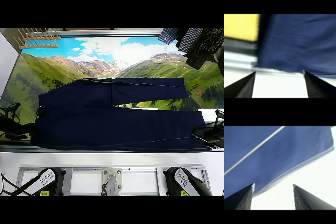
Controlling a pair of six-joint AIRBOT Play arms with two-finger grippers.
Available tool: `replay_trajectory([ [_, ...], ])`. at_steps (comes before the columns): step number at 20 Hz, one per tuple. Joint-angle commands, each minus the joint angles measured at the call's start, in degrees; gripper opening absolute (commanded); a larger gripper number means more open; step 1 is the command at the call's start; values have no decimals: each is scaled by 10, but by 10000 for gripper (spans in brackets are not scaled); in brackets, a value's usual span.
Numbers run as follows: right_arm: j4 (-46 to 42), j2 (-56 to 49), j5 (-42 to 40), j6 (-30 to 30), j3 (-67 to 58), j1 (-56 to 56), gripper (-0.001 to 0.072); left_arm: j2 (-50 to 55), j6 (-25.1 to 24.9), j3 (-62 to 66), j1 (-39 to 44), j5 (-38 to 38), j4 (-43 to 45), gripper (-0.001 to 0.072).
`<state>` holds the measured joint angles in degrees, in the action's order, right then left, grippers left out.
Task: Fold the clothes and pants, and hang the long-sleeved shirts on hangers.
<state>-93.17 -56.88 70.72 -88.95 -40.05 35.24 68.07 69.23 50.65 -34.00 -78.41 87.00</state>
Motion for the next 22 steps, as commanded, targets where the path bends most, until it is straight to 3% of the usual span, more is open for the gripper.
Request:
replay_trajectory([
  [1, 13, 25, 6, -1, -33, 0, 531, 0, 33, 51, 21, -2, 9, 623],
  [4, 69, 63, 5, 2, -69, 0, 531, 0, 32, 122, 54, 5, 9, 623],
  [11, 290, 75, 3, 131, -70, -7, 529, 69, 32, 216, 128, 116, 0, 623],
  [19, 291, 75, 3, 140, -70, -126, 529, 347, 30, 455, 149, 89, 0, 622],
  [22, 291, 75, 3, 140, -70, -159, 529, 423, 2, 522, 149, 73, 0, 622],
])
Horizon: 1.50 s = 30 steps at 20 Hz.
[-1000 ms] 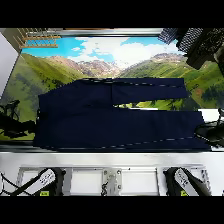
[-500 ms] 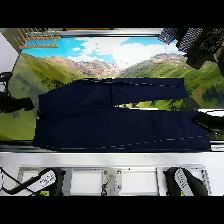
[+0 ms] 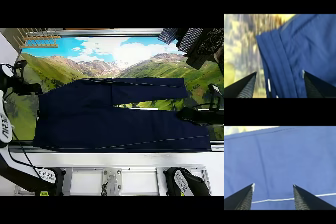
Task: Fold the clothes and pants, and hang the long-sleeved shirts on hangers.
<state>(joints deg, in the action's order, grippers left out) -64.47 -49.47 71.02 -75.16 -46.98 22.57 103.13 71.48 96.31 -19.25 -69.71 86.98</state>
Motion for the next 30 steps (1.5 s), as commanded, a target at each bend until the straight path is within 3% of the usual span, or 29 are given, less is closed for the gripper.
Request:
replay_trajectory([
  [1, 4, 0, 0, 2, 0, -41, 529, 95, -32, 90, 2, -21, 0, 623],
  [9, 2, 0, 5, -2, 3, -57, 529, 176, -86, 187, 0, -38, -19, 623],
  [30, 3, 0, 3, -7, 28, -57, 529, 191, -84, 183, 0, -73, -31, 622],
])
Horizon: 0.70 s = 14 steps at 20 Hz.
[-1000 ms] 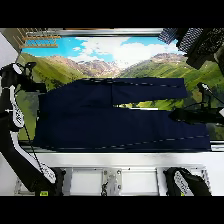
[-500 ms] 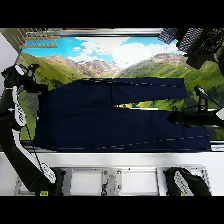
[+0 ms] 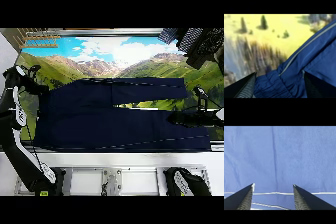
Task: Fold the clothes and pants, and hang the long-sleeved shirts on hangers.
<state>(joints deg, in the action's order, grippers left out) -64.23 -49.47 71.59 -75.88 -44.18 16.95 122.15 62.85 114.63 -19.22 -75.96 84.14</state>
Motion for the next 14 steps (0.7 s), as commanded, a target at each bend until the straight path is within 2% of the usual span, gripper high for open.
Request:
replay_trajectory([
  [1, 0, 0, -2, 0, 0, 0, 529, 1, 3, 0, 0, -12, -2, 622],
  [5, 0, 0, -2, 0, 0, 0, 529, 1, 22, 0, 0, -21, -2, 620],
  [6, 0, 0, -2, 0, 0, 0, 529, 1, 28, 0, 0, -22, -2, 551],
  [7, 0, 0, -2, 0, 0, 0, 529, 1, 27, 0, 0, -25, -2, 265],
  [8, 0, 0, -2, 0, 0, 0, 529, 1, 27, 0, 0, -26, -2, 122],
  [10, 0, 0, -2, 0, 0, 0, 530, 1, 27, 0, 0, -30, -2, 123],
  [11, 0, 0, -2, 0, 0, 0, 529, 1, 27, 0, 0, -32, -2, 102],
  [12, 0, 0, -2, 0, 0, 0, 530, 1, 26, 0, 0, -35, -1, 10],
  [14, 0, 0, -3, 0, 0, 0, 528, -2, 33, 0, 0, -35, 4, 8],
])
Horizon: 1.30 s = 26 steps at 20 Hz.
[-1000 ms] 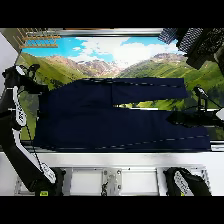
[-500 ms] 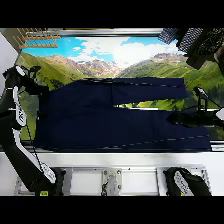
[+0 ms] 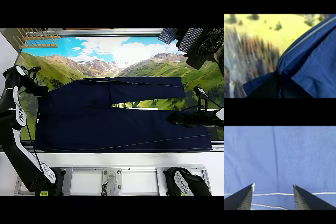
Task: Fold the clothes and pants, and hang the long-sleeved shirts on hangers.
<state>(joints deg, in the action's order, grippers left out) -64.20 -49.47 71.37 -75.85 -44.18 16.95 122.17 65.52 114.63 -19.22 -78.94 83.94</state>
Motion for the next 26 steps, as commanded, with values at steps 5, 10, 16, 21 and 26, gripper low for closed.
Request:
replay_trajectory([
  [5, -25, -15, -97, -58, -56, 0, 525, -49, 14, 0, 26, 62, 80, 9],
  [10, -132, -156, -148, -163, -214, 0, 524, -78, 14, 0, 59, 121, 79, 9],
  [16, -111, -393, -266, -262, -334, 9, 523, -78, 14, 0, 78, 92, 79, 9],
  [21, 23, -534, -331, -229, -394, 3, 510, -78, 14, 0, 78, 89, 78, 9],
  [26, 96, -591, -380, -205, -408, -5, 510, -78, 14, 0, 78, 84, 78, 9],
])
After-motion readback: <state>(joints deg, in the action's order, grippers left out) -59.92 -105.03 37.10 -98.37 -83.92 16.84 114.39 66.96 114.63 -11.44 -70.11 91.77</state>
